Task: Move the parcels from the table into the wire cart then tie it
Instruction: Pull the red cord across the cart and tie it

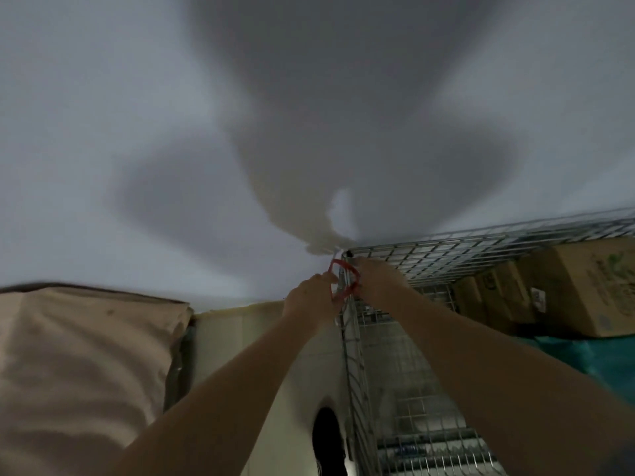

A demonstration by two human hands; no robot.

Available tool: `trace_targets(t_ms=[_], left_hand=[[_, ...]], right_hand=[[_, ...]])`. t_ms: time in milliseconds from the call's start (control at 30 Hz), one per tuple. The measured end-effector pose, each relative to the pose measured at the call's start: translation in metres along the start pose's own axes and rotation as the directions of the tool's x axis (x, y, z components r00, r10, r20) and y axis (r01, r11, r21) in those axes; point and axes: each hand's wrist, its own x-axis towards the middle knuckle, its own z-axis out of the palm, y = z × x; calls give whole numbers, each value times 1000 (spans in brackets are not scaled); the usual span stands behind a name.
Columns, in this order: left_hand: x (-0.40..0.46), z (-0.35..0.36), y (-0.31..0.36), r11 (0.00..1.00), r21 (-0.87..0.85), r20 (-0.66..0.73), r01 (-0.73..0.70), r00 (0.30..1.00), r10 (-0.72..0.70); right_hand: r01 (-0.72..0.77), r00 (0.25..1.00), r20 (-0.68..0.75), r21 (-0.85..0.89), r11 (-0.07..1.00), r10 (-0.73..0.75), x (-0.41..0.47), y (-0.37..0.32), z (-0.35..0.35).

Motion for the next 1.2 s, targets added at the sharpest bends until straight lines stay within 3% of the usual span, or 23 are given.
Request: trace_targets(t_ms=[200, 467, 667, 867, 1067, 1200], left_hand=[[17, 11, 3, 999, 19, 0, -40, 999, 40], [11, 4, 16, 996, 45, 7, -82, 997, 81], [9, 13, 21, 986, 113, -16, -125, 992, 128], [18, 29, 15, 983, 105, -57, -150, 986, 157], [19, 30, 16, 955, 221, -228, -200, 941, 250], [13, 16, 33, 929, 241, -197, -281, 923, 330]], right_hand=[[-9, 1000, -8, 34, 999, 10, 7, 9, 13], [94, 983, -145, -124, 988, -112, -20, 25, 9], [-11, 983, -181, 3, 1000, 11, -22, 29, 29], [-38, 981, -191, -30, 999, 32, -3, 24, 56], [32, 941, -321, -217, 976, -102, -7, 34, 43], [153, 895, -403, -127, 980, -192, -37, 36, 10]])
